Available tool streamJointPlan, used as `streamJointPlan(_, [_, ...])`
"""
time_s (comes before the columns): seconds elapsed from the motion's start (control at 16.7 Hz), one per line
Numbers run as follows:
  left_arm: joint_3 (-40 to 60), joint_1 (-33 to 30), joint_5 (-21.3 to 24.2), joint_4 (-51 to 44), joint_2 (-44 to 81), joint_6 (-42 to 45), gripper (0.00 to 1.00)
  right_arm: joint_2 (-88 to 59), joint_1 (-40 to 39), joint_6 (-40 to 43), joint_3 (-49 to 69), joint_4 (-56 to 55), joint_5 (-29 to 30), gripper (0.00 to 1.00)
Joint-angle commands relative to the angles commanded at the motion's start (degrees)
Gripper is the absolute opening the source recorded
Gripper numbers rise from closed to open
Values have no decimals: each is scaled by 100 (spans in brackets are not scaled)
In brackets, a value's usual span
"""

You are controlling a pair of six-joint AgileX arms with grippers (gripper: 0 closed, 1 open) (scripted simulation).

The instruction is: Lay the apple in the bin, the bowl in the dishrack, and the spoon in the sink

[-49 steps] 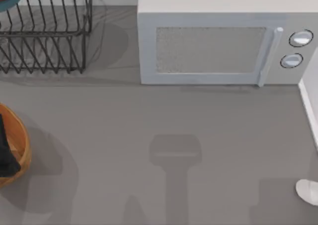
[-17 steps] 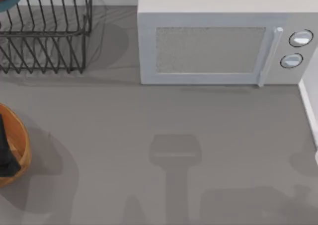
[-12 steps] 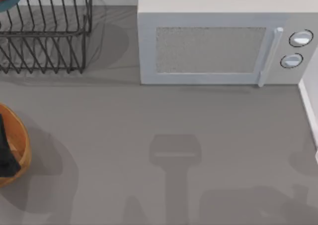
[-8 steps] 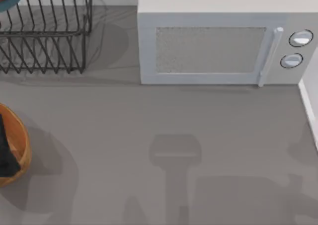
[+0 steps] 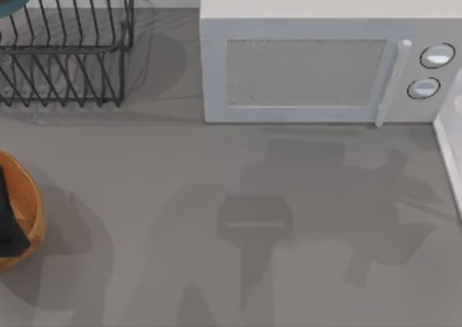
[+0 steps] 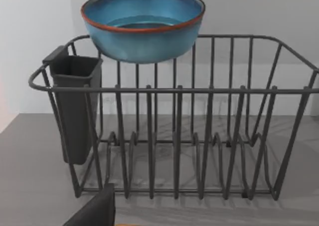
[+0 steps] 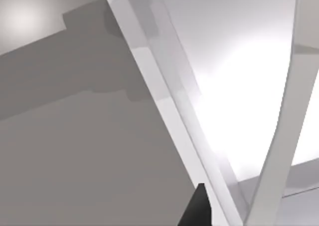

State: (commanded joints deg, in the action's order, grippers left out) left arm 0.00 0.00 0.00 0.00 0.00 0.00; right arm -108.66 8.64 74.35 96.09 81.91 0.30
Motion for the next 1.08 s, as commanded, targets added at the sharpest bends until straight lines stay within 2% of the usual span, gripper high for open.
streamJointPlan(0.3, [0,0,0,0,0,0,100,-2338,20,-1,3460,891,7,0])
streamJointPlan(0.54, [0,0,0,0,0,0,100,-3817,21,-67,5588,1391,8,0])
streamJointPlan(0.78, [0,0,0,0,0,0,100,-4706,18,-150,6768,1632,8,0])
streamJointPlan(1.08, [0,0,0,0,0,0,100,-4895,19,-180,7025,1675,8,0])
